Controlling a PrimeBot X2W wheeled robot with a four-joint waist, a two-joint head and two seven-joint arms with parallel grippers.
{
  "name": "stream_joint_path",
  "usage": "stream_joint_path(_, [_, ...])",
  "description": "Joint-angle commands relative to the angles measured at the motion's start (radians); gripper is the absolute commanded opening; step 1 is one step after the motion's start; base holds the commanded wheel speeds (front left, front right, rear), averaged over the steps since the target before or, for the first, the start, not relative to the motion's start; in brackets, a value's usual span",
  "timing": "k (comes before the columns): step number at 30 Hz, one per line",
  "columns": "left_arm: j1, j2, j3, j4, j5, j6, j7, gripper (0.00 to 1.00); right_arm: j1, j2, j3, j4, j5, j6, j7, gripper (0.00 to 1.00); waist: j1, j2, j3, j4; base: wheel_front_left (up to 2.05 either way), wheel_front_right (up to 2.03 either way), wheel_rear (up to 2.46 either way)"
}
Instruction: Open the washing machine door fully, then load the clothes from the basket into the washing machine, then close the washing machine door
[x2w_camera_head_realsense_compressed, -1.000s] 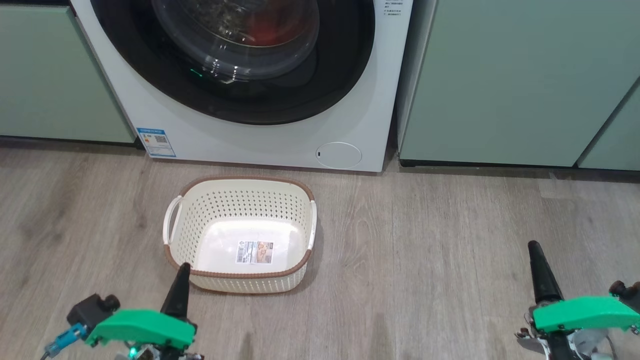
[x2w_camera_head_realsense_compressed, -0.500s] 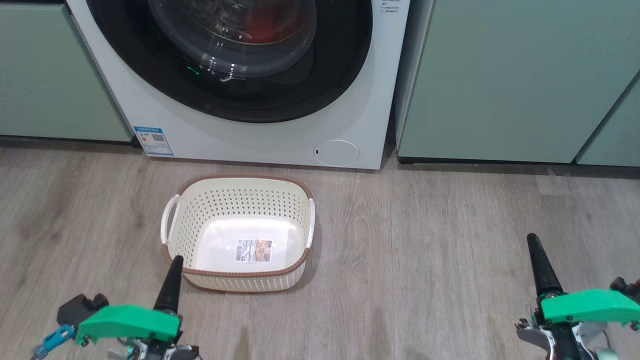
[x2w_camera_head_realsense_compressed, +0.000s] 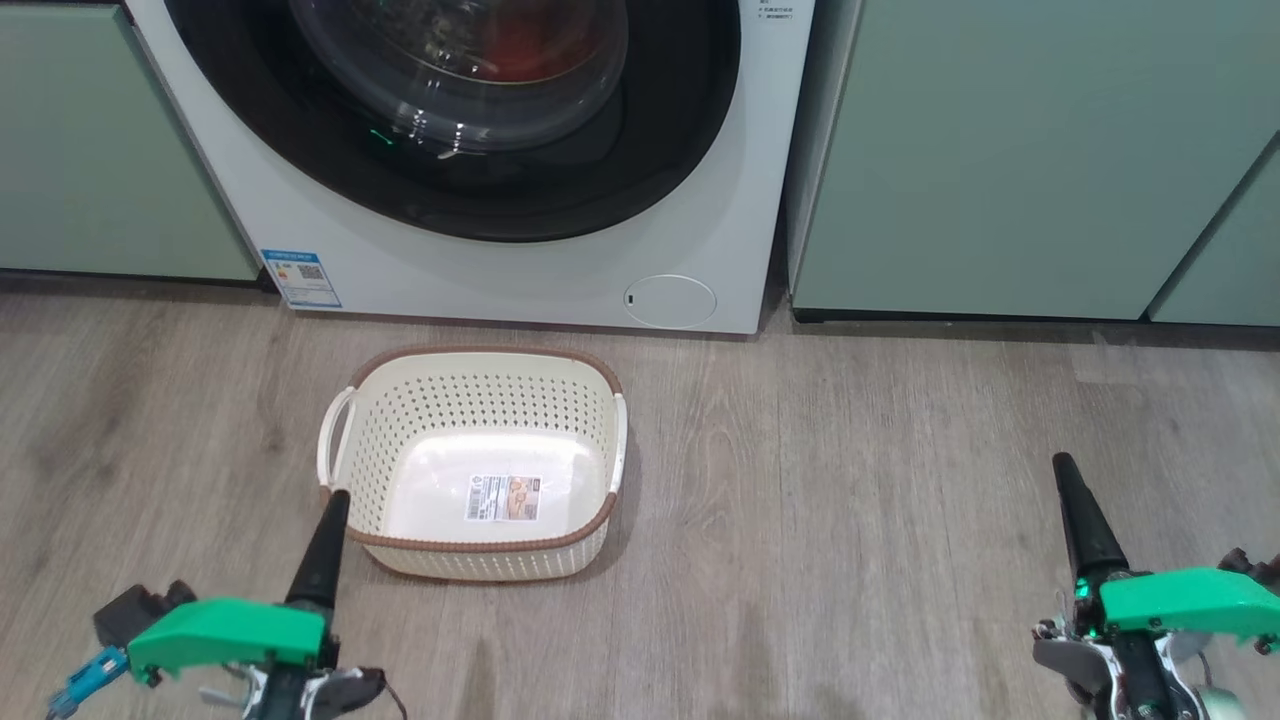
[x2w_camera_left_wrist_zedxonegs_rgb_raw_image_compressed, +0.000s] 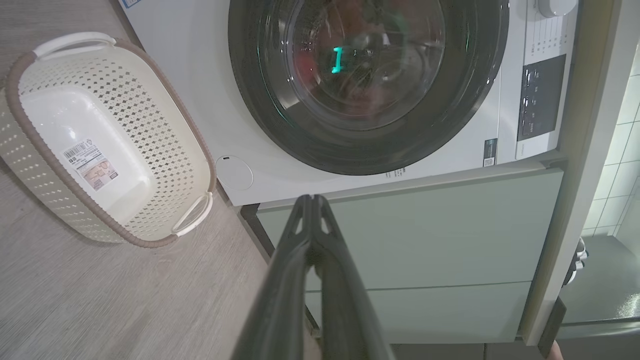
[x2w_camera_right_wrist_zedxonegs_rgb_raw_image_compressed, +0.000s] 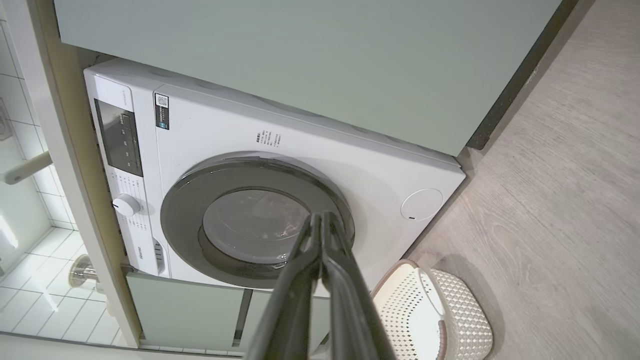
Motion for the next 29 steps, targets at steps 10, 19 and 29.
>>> stream_joint_path(10, [-0.066,0.012,0.055,-0.041,-0.114,-0.025,0.033,0.0,-0.072,-0.013,0.014,-0.037,0.118,0.0,0.033,0.0,-0.0001,0.0,0.004,-0.004,0.0,0.0,0.0])
stream_joint_path(19, [-0.076,0.013,0.078,-0.045,-0.209,-0.037,0.059,0.0,-0.085,-0.014,0.015,-0.038,0.216,0.0,0.059,0.0,-0.0001,0.0,0.008,-0.008,0.0,0.0,0.0])
stream_joint_path(29, [-0.083,0.013,0.092,-0.047,-0.268,-0.044,0.075,0.0,-0.092,-0.015,0.015,-0.039,0.276,0.0,0.076,0.0,-0.0001,0.0,0.011,-0.011,0.0,0.0,0.0])
